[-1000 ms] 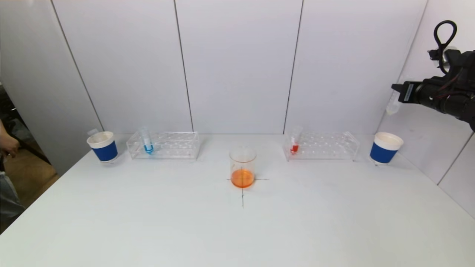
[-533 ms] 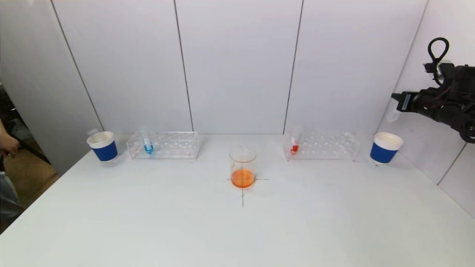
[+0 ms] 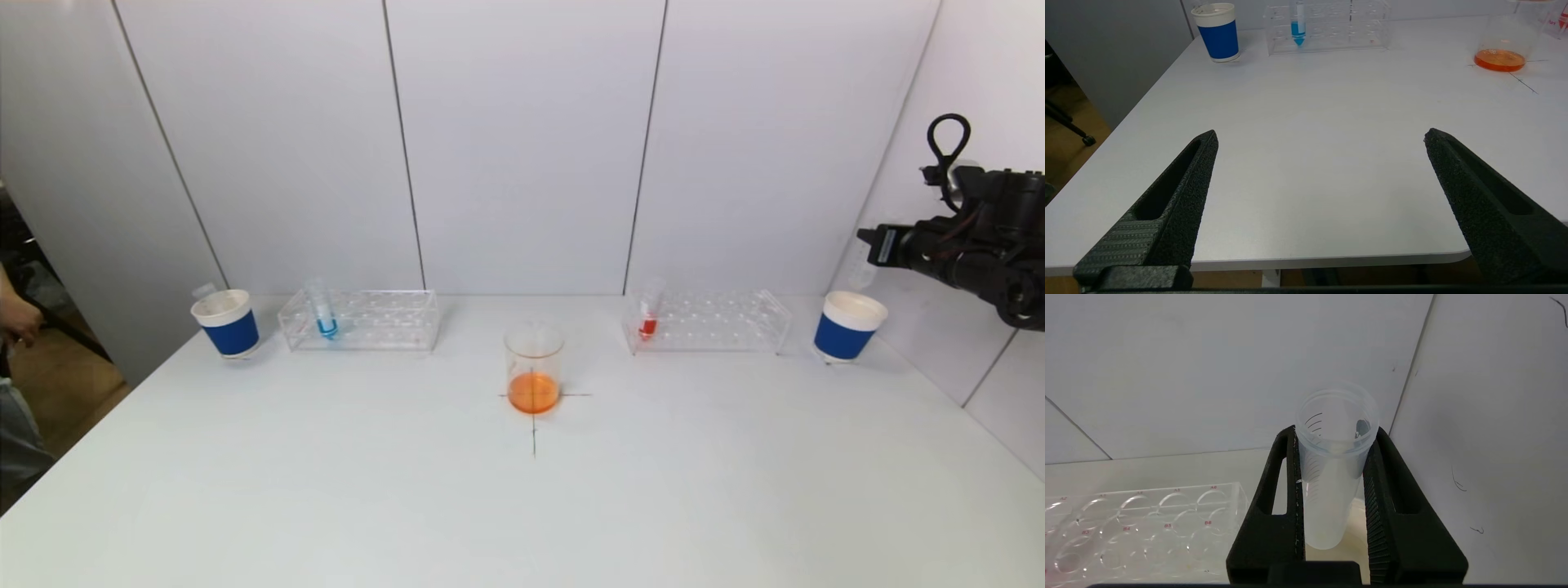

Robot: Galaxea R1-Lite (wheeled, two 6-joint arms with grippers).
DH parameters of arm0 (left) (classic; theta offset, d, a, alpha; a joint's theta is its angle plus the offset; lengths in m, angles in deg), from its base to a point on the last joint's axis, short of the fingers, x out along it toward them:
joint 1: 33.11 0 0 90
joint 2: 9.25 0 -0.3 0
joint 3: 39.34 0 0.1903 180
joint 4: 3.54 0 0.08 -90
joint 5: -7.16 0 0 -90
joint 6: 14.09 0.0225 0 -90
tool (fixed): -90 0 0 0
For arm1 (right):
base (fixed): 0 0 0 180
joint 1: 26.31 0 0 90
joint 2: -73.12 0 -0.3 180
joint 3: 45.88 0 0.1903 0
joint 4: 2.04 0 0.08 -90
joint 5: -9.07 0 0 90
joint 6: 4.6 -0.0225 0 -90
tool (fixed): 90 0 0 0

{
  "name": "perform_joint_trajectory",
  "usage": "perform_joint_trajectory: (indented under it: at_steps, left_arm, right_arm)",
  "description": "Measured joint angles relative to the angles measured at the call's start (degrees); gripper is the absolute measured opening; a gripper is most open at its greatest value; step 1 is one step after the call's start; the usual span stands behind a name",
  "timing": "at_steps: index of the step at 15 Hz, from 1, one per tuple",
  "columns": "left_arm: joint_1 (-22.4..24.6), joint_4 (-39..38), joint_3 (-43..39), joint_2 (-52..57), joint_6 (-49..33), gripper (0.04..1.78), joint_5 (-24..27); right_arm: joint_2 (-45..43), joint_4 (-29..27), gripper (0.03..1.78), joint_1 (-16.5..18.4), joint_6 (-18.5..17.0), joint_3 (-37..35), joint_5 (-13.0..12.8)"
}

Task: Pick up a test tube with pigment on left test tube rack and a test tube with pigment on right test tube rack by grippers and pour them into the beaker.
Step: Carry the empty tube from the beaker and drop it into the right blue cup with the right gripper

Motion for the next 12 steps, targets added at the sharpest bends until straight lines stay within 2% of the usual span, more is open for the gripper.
perform_joint_trajectory:
  at_steps: [5,9,12]
  left_arm:
    - [0.0,0.0,0.0,0.0,0.0,1.76,0.0]
    - [0.0,0.0,0.0,0.0,0.0,1.76,0.0]
    - [0.0,0.0,0.0,0.0,0.0,1.76,0.0]
  right_arm:
    - [1.5,0.9,0.48,0.7,0.2,-1.5,0.0]
    - [2.8,8.1,0.48,1.1,0.3,-5.2,0.0]
    - [3.7,9.4,0.48,1.2,0.3,-7.4,0.0]
